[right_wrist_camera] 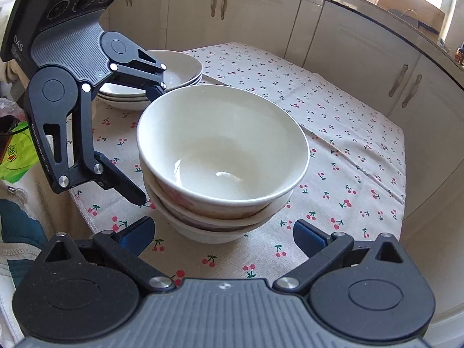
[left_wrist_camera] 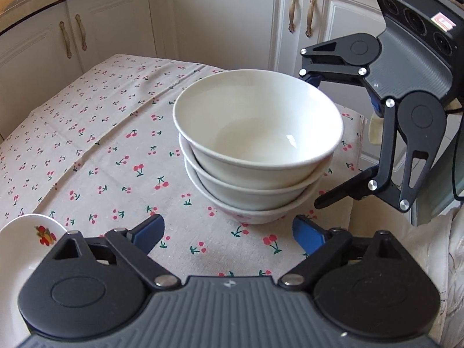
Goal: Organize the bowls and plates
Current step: 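Grasp the stack of three bowls from opposite rims with both grippers, then lift the bowl stack with both grippers and carry it over the plate stack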
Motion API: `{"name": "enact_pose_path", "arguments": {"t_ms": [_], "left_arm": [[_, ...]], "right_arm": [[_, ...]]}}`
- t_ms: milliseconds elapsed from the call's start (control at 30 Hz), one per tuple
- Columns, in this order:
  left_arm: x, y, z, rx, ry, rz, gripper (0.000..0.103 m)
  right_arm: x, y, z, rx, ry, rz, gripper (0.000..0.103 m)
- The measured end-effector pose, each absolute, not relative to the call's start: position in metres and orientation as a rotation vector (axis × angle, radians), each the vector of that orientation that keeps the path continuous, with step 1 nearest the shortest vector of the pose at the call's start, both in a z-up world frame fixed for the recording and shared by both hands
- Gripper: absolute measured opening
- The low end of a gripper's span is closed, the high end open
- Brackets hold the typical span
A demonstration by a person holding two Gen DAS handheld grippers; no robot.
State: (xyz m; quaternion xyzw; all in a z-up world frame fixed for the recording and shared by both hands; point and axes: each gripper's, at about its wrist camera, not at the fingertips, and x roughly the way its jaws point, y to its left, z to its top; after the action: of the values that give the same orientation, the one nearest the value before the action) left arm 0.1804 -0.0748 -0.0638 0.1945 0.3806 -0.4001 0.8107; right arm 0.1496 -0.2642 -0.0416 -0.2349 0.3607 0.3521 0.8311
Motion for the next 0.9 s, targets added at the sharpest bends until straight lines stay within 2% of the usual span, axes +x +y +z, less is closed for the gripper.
{"name": "enact_pose_path", "arguments": {"t_ms": [100,200,467,533,900], "left_arm": [[0.185,-0.077,-0.064,0.432,0.807,-0.896,0.092],[0.189,-0.080,-0.064,0.432,0.813,-0.942,0.086],[0.197,-0.082,-0.066,0.432,0.839,-1.036,0.085],[0.201,-0.081,-0.066,0.432,0.848,-1.048,0.081],[0.212,-0.082,-0.066,0.448,0.872,-1.133,0.080]], "right_arm": [[0.154,-0.262,-0.039,-0.519,0.766,0.787,0.103],[0.161,-0.261,-0.037,-0.532,0.773,0.815,0.103],[0.173,-0.254,-0.042,-0.589,0.819,0.880,0.099],[0.176,-0.254,-0.042,-0.594,0.825,0.888,0.099],[0.186,-0.251,-0.041,-0.602,0.871,0.941,0.096]]}}
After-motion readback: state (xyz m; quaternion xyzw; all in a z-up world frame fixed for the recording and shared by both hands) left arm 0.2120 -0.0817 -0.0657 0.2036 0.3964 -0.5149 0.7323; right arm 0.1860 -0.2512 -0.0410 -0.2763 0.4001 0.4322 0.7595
